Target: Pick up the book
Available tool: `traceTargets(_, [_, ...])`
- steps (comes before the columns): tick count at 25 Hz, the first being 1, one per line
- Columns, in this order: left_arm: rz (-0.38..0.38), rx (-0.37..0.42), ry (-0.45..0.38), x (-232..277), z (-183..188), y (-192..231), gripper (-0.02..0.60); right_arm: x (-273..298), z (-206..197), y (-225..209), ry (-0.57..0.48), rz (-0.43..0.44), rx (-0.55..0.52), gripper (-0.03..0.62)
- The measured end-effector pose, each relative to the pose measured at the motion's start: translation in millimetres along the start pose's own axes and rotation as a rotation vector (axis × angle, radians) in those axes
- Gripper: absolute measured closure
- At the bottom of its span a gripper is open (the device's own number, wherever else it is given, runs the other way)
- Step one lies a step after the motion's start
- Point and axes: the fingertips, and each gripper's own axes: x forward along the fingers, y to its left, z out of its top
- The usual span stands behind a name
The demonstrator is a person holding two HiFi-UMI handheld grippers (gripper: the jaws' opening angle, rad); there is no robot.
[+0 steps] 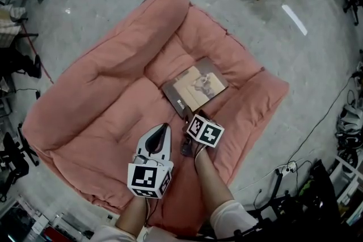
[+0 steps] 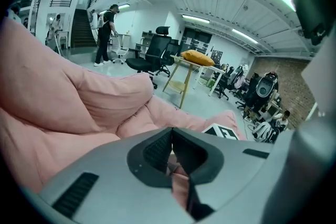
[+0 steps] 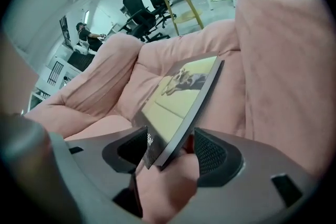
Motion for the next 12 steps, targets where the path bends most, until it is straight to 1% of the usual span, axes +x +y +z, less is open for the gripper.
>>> traceTargets(6, [0.0, -0.026, 0.01, 4.4, -10.1, 0.9, 0.572, 15.4, -9.0, -8.5, 0.028, 0.03, 0.056, 0.327])
traceTargets(12, [-0.007, -0.048, 0.015, 7.9, -15.6, 3.2, 0.572, 23.7, -7.3, -5.0, 0.02, 0.131, 0.116, 0.326])
